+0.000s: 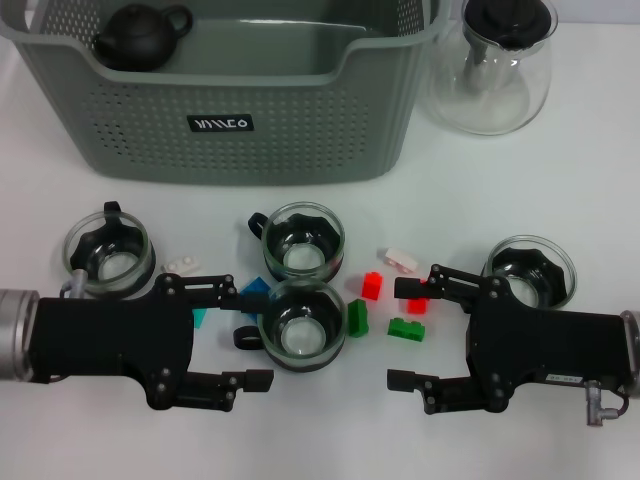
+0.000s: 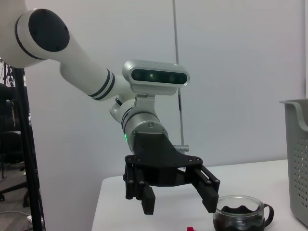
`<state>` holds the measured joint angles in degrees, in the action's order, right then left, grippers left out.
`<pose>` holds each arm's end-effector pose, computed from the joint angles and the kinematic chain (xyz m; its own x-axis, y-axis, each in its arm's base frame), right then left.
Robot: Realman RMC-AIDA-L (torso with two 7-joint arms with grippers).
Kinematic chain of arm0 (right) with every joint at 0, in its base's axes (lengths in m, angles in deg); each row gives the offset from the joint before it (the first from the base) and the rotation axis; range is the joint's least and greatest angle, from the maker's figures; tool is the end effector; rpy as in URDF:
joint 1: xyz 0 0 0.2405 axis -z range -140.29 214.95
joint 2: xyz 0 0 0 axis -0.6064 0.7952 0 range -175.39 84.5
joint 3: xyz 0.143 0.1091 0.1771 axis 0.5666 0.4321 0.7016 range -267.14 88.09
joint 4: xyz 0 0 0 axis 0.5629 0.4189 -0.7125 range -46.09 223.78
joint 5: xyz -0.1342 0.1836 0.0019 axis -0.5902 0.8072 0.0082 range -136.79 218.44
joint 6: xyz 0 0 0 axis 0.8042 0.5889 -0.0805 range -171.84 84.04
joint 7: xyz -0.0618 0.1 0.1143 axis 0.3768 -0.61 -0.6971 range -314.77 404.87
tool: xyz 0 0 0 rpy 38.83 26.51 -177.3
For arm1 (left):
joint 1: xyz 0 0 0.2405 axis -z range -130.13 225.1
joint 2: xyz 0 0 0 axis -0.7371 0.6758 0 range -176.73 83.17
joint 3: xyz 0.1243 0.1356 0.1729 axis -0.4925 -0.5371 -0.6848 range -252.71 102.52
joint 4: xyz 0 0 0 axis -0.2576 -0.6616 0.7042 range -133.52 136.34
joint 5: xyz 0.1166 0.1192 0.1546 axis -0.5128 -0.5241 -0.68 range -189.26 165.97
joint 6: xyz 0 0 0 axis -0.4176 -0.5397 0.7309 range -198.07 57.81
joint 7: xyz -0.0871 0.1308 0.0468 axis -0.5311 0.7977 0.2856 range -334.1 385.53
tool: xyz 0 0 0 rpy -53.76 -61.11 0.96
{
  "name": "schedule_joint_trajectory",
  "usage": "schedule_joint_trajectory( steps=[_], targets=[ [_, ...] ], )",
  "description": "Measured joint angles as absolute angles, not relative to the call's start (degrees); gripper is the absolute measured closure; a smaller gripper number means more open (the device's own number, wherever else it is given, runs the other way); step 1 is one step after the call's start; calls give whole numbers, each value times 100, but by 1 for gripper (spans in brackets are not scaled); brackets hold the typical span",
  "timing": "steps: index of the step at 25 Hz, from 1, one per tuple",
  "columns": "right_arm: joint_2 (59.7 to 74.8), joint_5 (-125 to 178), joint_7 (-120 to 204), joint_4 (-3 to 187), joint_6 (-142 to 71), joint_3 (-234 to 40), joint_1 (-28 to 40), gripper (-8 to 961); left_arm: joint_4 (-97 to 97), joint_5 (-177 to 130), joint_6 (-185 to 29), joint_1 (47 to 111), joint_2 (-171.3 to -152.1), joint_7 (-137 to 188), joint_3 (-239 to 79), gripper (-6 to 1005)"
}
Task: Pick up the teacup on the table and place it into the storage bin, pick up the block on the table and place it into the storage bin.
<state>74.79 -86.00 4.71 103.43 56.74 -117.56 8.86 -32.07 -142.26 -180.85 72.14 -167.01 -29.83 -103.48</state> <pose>0.2667 0.2507 -0.0807 0.7731 -0.0681 -0.6306 -0.1308 -0.9900 -0.0535 -0.2864 0.2495 -0.0256 0.8298 0.1689 0.5318 0.1843 -0.9826 0.0244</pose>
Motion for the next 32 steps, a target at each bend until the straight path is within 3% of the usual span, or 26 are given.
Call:
schedule_joint_trajectory(
  steps=[32],
  targets=[
    [7488, -8600, 471, 10334, 5674, -11756, 868, 38, -3208, -14225, -18087, 7226, -16702, -2983, -10348, 251]
  ],
)
